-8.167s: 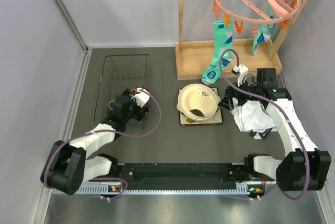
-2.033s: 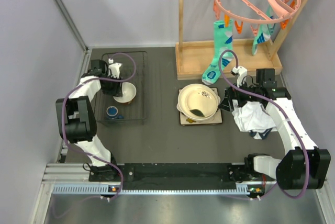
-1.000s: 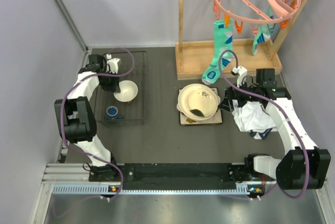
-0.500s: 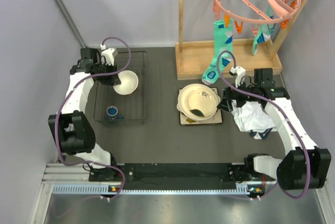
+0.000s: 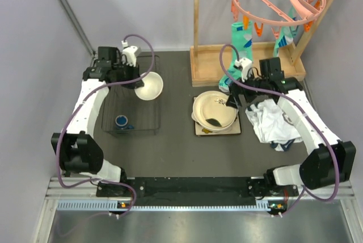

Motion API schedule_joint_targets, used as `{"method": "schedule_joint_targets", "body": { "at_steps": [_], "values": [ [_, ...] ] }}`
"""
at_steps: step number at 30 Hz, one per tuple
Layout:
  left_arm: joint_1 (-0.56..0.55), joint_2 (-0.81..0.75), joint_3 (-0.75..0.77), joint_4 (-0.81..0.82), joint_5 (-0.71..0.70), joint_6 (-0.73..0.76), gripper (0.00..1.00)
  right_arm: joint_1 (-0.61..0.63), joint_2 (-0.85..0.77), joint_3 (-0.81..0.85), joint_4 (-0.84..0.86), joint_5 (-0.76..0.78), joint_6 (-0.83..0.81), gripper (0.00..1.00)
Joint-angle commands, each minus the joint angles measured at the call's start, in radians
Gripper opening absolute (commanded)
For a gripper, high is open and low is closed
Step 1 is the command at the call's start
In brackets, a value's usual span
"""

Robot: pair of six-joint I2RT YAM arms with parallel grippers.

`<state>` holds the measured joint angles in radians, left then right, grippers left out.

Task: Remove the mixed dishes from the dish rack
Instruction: Pick up the bowl from the dish rack.

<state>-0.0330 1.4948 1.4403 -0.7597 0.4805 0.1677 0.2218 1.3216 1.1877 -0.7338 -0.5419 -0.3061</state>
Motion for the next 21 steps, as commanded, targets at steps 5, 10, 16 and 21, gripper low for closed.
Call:
{"method": "schedule_joint_targets", "body": {
  "at_steps": [5, 10, 16, 21],
  "values": [
    [-0.214, -0.018, 0.026, 0.071, -0.131, -0.091, 0.00, 0.131, 0.149, 0.312, 0.010, 0.100, 0.163, 0.97],
    [-0.257, 0.004, 0.023, 0.128, -0.175, -0.141, 0.00, 0.133, 0.278, 0.441, 0.011, 0.014, 0.298, 0.95],
    [-0.332, 0.027, -0.001, 0.209, -0.276, -0.148, 0.00, 0.169, 0.407, 0.588, -0.039, -0.035, 0.363, 0.94],
    [-0.370, 0.045, -0.024, 0.273, -0.356, -0.158, 0.00, 0.191, 0.455, 0.628, -0.042, -0.058, 0.384, 0.93]
  ]
}}
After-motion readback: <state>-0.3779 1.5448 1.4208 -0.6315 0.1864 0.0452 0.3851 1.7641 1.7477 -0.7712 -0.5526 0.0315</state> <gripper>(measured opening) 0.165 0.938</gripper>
